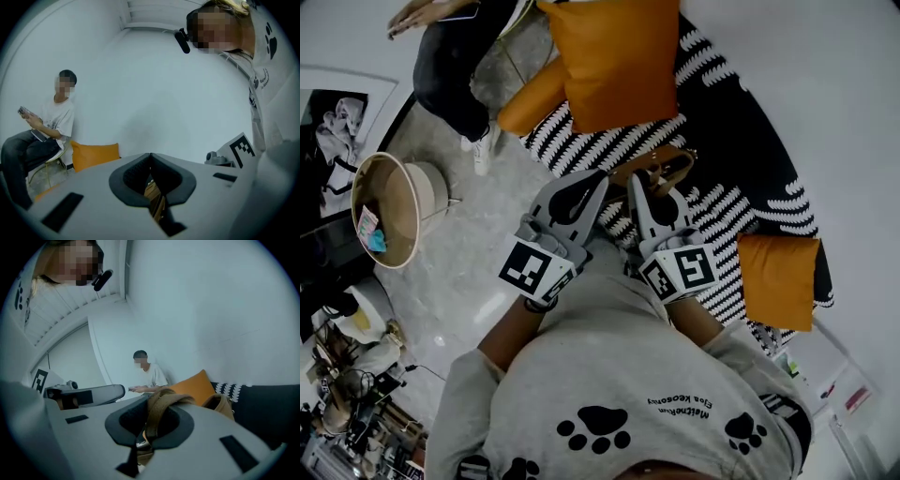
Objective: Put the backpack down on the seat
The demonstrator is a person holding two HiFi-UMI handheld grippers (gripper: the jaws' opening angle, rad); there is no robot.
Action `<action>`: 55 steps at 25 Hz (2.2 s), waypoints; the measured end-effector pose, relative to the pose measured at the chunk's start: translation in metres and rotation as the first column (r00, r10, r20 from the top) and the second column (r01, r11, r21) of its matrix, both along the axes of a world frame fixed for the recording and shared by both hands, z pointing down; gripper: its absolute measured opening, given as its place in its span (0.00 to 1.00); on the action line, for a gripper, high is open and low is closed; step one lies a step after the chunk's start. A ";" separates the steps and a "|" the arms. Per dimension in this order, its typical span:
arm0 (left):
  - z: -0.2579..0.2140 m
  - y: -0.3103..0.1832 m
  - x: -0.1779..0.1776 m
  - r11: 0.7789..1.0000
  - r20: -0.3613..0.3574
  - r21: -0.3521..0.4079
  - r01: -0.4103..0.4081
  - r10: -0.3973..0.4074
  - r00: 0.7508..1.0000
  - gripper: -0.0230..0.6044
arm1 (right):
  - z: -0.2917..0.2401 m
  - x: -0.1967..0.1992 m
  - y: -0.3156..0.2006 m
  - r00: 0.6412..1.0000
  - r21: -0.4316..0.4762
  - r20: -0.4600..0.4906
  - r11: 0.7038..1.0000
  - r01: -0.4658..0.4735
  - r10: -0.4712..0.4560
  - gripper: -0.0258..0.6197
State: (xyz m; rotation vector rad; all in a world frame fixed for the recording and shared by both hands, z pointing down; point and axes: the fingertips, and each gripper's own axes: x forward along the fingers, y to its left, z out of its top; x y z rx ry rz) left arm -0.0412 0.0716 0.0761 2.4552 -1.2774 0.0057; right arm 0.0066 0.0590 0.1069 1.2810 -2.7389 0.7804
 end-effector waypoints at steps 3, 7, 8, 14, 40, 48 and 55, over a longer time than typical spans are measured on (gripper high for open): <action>0.016 -0.010 0.007 0.999 -0.005 -0.025 -0.020 0.020 1.000 0.07 | 0.017 0.007 -0.009 1.000 -0.017 -0.013 1.000 -0.004 0.004 0.12; 0.034 -0.017 0.012 0.998 0.001 -0.045 -0.040 0.040 0.999 0.07 | 0.033 0.007 -0.014 1.000 -0.026 -0.022 1.000 0.004 -0.005 0.12; 0.039 -0.019 0.014 0.998 0.002 -0.049 -0.045 0.045 0.999 0.07 | 0.038 0.008 -0.016 1.000 -0.027 -0.022 1.000 0.008 -0.008 0.12; 0.078 -0.035 0.026 0.995 -0.003 -0.077 -0.060 0.060 0.998 0.07 | 0.078 0.012 -0.028 1.000 -0.059 -0.024 0.998 0.011 -0.013 0.12; 0.191 -0.030 0.003 0.975 -0.040 -0.150 -0.163 0.158 0.987 0.07 | 0.205 0.007 -0.033 0.993 -0.205 -0.071 0.973 -0.106 0.093 0.12; 0.255 -0.032 0.023 0.963 -0.052 -0.179 -0.199 0.193 0.980 0.07 | 0.261 0.025 -0.020 0.996 -0.258 -0.075 0.964 -0.062 0.044 0.12; 0.299 -0.030 0.025 0.949 -0.081 -0.225 -0.219 0.206 0.975 0.07 | 0.305 0.011 -0.002 0.996 -0.322 -0.093 0.946 -0.029 -0.001 0.12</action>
